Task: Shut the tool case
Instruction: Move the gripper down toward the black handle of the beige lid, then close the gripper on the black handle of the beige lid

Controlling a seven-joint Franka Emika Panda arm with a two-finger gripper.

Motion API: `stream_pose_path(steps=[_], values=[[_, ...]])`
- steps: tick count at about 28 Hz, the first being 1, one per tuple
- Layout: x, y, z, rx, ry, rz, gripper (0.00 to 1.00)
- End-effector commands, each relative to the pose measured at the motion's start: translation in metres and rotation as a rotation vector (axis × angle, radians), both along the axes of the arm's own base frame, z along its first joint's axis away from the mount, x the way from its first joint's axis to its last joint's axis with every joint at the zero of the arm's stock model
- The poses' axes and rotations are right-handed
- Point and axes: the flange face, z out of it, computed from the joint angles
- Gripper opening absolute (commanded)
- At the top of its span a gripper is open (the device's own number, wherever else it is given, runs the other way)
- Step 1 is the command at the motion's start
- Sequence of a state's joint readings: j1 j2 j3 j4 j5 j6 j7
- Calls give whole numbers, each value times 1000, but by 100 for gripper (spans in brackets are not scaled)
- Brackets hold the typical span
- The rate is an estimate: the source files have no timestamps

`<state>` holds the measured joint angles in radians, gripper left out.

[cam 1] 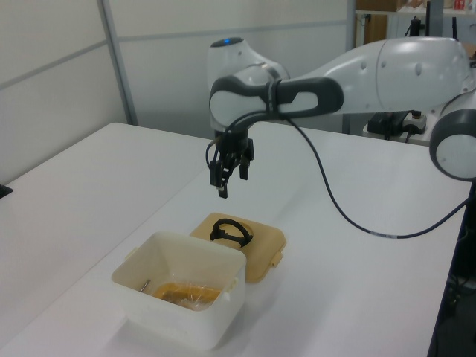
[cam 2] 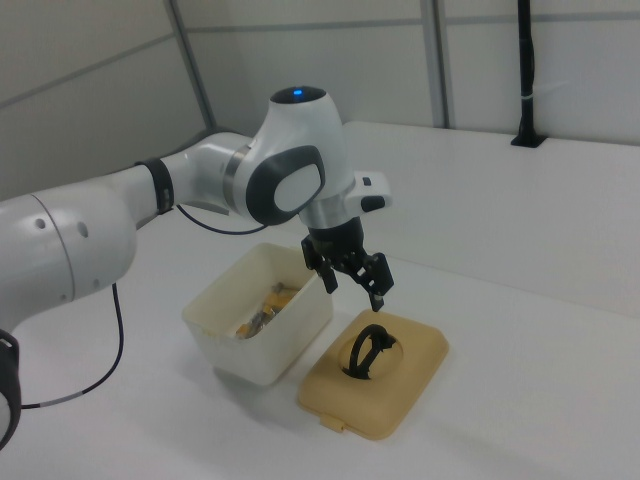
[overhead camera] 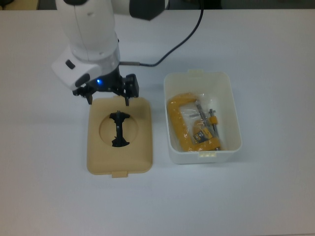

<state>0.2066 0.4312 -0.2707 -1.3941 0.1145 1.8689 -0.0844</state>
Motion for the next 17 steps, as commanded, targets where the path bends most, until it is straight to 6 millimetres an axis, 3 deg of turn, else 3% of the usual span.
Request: stream_pose_path(steps=[1, 17], values=[[6, 10, -21, -36, -4, -20, 100], [20, 28, -74, -73, 20, -46, 100]])
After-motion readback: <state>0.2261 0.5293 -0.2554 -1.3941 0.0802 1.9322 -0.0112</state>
